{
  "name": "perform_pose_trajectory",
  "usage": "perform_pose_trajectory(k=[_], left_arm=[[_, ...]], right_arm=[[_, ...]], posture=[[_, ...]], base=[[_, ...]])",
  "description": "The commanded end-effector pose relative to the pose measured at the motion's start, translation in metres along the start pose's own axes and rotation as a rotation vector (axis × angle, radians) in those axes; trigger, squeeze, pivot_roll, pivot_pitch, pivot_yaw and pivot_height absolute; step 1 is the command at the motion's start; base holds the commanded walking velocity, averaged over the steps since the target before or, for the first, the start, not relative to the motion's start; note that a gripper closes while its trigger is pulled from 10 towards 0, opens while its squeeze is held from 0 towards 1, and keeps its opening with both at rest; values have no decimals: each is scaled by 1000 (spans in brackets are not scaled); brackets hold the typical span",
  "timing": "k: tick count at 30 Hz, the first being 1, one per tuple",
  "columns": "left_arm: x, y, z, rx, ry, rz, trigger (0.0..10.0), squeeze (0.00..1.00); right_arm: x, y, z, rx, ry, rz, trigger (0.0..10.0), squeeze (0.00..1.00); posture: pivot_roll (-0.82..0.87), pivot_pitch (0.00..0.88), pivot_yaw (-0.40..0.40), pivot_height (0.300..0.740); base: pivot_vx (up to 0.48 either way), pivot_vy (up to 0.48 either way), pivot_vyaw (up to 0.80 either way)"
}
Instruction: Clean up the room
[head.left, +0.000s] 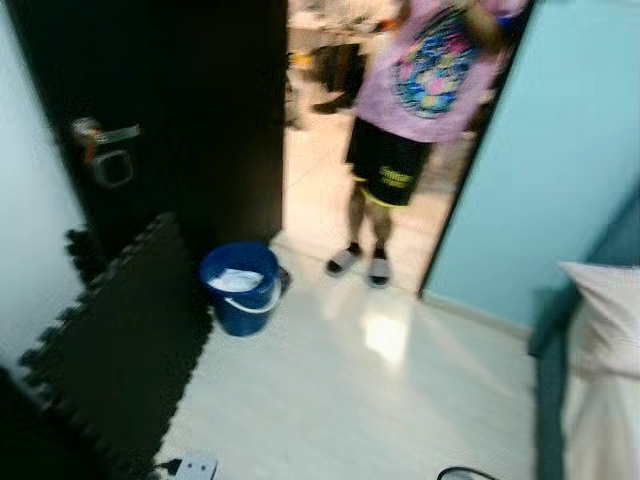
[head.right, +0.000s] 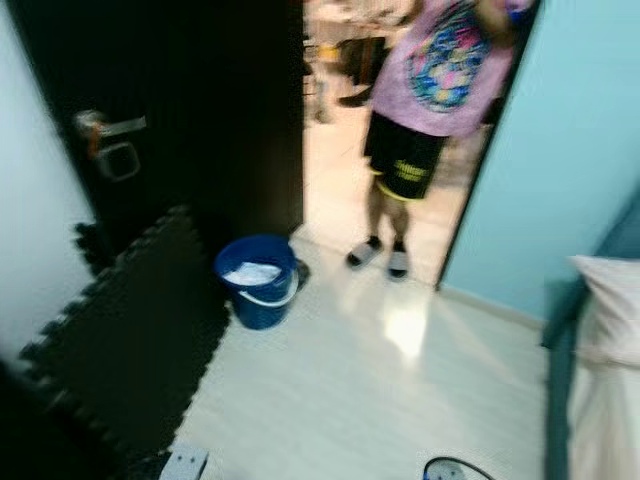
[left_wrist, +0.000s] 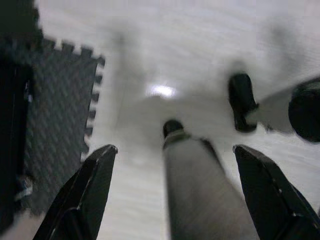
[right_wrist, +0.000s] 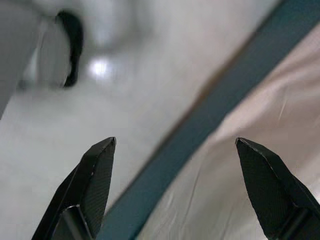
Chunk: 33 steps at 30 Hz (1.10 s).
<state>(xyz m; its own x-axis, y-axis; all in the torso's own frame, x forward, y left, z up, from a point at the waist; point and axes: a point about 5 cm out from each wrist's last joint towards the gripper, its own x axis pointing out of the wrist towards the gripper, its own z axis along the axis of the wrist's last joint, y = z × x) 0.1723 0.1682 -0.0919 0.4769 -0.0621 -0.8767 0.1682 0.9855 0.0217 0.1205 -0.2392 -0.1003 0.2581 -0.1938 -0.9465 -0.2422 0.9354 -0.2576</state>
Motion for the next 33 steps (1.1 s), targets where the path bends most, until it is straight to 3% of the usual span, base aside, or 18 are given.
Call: perform_pose_trajectory(k=[1,11,18,33], left_arm=[[1,-7,3,24,1,-5,10000,0],[1,-5,2,35,13,-7,10000,0],[1,-4,3,67,14,0,10000,0],[1,-2,6,126,-4,32,10000,0]], right_arm=[[0,-2,5,-15,-15,-1,10000,0],[0,10,-2,-35,3,16,10000,0],[0,17,10,-48,-15,24,10000,0],[0,-3,-6,-57,9,-5,10000,0]], posture=[[88,0,-12,729],[86,0,-10,729],[83,0,-10,729],[81,0,-4,729]], base=[[0,0,-756],[0,0,-754],[0,0,-752],[0,0,-753]])
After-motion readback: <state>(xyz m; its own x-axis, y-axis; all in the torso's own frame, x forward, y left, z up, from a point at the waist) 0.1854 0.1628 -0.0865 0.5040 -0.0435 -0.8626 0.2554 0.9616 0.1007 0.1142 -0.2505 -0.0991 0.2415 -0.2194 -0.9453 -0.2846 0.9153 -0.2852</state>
